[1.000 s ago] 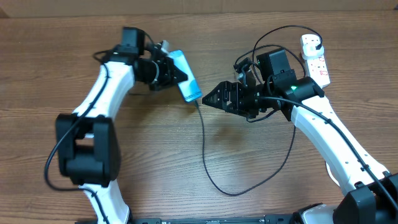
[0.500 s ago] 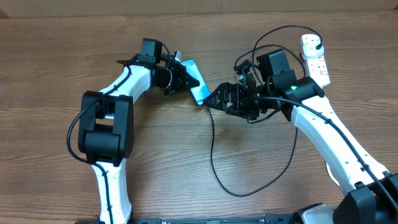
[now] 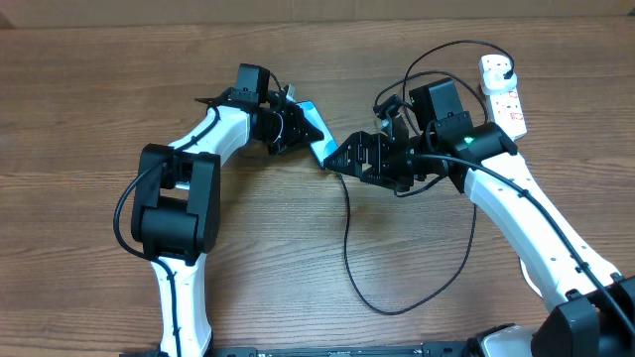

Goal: Plug charger to phone and switch on socket
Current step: 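Lower the phone with the plugged cable onto the table with both grippers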

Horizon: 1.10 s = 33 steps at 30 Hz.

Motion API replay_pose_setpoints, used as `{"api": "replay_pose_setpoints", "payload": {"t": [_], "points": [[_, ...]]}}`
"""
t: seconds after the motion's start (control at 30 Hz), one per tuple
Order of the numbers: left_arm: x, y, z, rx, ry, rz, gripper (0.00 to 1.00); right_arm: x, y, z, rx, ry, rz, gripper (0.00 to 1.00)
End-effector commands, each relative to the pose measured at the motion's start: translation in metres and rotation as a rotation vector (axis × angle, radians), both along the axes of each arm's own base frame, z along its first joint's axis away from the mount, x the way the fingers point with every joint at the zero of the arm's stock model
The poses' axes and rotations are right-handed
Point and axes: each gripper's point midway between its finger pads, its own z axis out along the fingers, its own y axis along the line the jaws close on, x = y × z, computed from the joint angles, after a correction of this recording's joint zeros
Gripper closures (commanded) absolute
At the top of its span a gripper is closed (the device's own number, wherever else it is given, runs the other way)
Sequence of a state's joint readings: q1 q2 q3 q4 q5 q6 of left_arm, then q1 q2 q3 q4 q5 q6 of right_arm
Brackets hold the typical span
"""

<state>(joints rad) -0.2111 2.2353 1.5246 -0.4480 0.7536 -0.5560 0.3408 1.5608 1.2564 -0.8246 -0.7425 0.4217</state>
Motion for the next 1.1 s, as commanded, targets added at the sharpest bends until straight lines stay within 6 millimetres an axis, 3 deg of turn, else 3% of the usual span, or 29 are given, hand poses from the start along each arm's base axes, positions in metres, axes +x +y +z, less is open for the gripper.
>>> {"api": "replay_pose_setpoints", "payload": {"t": [0.0, 0.1, 0.2, 0.67, 0.83, 0.93, 1.07], "points": [[0.004, 0.006, -0.011, 0.065, -0.002, 0.027, 0.9, 0.004, -0.001, 0.004, -0.005, -0.019, 0.0, 0.0], [0.004, 0.008, -0.014, 0.082, 0.0, 0.033, 0.9, 0.003, -0.001, 0.003, -0.008, -0.014, 0.0, 0.0], [0.003, 0.014, -0.019, 0.12, 0.01, 0.047, 0.79, 0.002, -0.001, 0.002, -0.01, -0.009, 0.0, 0.0], [-0.002, 0.022, -0.026, 0.171, 0.035, 0.056, 0.7, 0.001, -0.002, 0.002, -0.012, -0.004, 0.0, 0.0], [-0.005, 0.024, -0.026, 0.165, 0.048, 0.051, 0.58, 0.002, -0.005, -0.002, -0.037, -0.001, -0.012, 0.0], [-0.007, 0.029, -0.027, 0.17, 0.068, 0.061, 0.51, 0.0, -0.007, -0.004, -0.051, 0.009, -0.017, 0.0], [-0.009, 0.044, -0.031, 0.195, 0.102, 0.088, 0.5, -0.001, -0.007, -0.005, -0.053, 0.016, -0.017, 0.0]]}}
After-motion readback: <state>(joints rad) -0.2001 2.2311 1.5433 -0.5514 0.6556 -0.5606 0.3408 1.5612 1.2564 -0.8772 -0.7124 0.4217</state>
